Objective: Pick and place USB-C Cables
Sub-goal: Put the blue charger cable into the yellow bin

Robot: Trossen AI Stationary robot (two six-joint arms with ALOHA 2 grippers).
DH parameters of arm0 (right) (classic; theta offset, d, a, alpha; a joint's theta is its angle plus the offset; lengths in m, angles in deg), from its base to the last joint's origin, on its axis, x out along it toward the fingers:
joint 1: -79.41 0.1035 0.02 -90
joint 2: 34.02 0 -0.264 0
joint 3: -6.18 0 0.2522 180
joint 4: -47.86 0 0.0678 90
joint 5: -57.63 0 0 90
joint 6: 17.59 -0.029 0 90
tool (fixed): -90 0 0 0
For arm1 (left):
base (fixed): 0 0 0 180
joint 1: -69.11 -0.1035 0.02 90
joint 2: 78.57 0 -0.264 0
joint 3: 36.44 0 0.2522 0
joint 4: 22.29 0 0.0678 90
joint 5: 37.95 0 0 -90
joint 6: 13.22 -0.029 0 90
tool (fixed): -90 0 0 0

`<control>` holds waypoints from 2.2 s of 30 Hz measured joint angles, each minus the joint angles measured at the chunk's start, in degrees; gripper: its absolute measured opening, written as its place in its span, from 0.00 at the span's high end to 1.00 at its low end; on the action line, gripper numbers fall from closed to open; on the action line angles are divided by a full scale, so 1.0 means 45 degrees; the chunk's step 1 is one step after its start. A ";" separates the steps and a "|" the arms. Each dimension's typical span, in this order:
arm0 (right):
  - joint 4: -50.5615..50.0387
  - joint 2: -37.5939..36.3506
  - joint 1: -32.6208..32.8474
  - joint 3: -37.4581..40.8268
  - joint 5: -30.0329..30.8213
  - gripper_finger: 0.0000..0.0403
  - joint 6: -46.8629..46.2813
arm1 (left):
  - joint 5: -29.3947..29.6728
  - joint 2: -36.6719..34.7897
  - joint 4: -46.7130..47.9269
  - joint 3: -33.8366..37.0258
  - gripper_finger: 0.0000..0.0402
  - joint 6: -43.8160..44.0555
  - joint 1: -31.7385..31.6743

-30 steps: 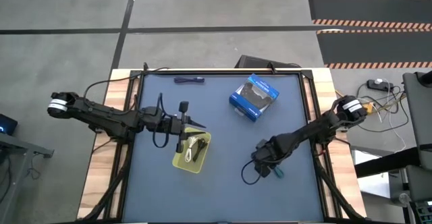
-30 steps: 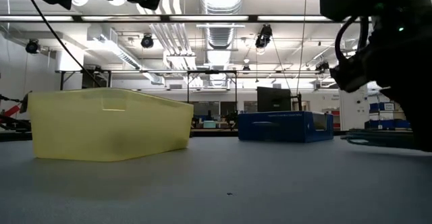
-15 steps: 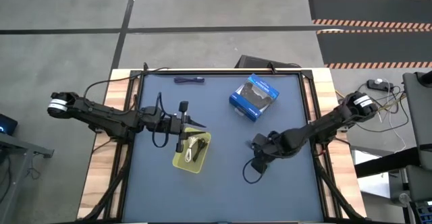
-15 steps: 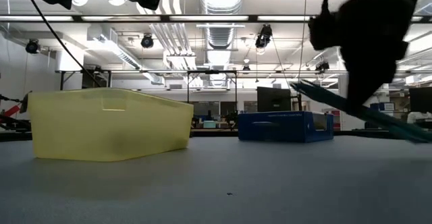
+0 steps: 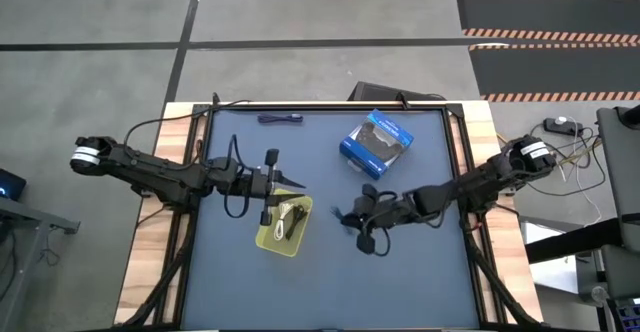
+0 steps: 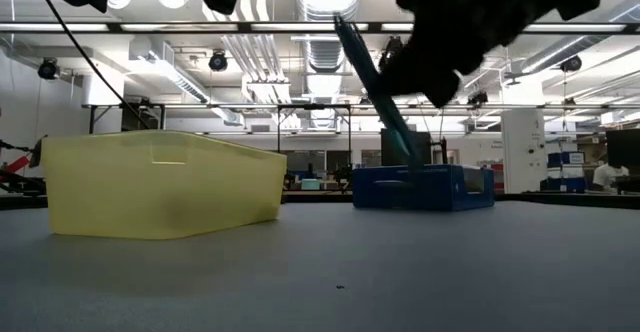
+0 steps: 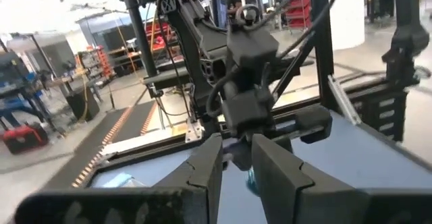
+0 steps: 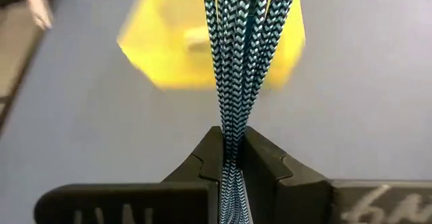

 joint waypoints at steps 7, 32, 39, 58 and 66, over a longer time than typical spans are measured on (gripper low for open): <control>0.3810 0.0000 -0.0162 0.0013 0.0088 0.94 0.3901 | -0.0010 0.0075 -0.0048 0.0000 0.84 0.1848 0.0000; 0.6288 0.0000 -0.0666 0.0013 -0.0150 0.94 0.5157 | -0.1560 0.3667 -0.4911 -0.0091 0.72 0.5395 0.0005; 0.6289 0.0000 -0.0707 0.0013 -0.0146 0.94 0.5116 | -0.1190 0.4444 -0.5805 -0.0102 0.57 0.5688 0.0015; 0.5742 0.0000 -0.1001 0.0008 -0.0136 0.94 0.4923 | -0.0947 0.6431 -0.7855 -0.1013 0.62 0.5562 0.0015; 0.5605 0.0000 -0.0996 0.0008 -0.0155 0.89 0.4956 | -0.0874 0.6431 -0.7764 -0.0952 0.86 0.5605 0.0010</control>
